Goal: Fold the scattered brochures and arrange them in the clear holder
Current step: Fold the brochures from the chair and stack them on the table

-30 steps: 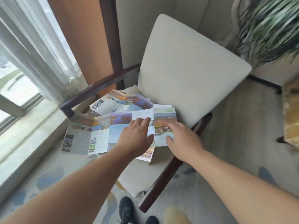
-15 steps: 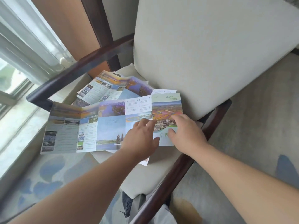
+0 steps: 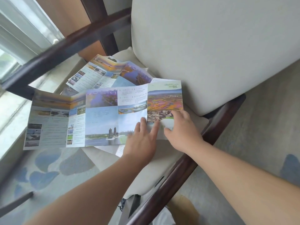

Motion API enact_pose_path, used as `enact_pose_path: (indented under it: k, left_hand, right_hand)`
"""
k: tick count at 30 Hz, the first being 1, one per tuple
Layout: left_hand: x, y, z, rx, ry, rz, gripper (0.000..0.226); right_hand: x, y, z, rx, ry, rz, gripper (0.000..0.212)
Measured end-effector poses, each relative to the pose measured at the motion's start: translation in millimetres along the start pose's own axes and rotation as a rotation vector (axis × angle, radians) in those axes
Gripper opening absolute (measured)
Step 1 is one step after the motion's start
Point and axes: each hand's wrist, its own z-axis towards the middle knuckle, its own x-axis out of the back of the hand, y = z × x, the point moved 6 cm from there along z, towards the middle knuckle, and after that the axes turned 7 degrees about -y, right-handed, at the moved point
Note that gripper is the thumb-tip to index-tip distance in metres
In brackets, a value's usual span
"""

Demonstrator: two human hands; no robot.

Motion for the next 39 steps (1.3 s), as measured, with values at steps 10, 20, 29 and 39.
enact_pose_path:
  k: [10, 20, 29, 39]
  left_hand:
    - [86, -21, -40, -0.076, 0.297, -0.263, 0.068]
    - [186, -22, -147, -0.361, 0.591, -0.49, 0.059]
    - [231, -49, -185, -0.084, 0.64, -1.281, 0.039]
    - [272, -76, -205, 0.208, 0.652, -1.462, 0.045]
  right_hand:
    - [25, -53, -21, 0.072, 0.061, 0.168, 0.055]
    - [67, -154, -71, 0.029, -0.267, 0.897, 0.057]
    - [100, -203, -118, 0.194, -0.092, 0.392, 0.036]
    - [98, -239, -187, 0.714, -0.241, 0.438, 0.027]
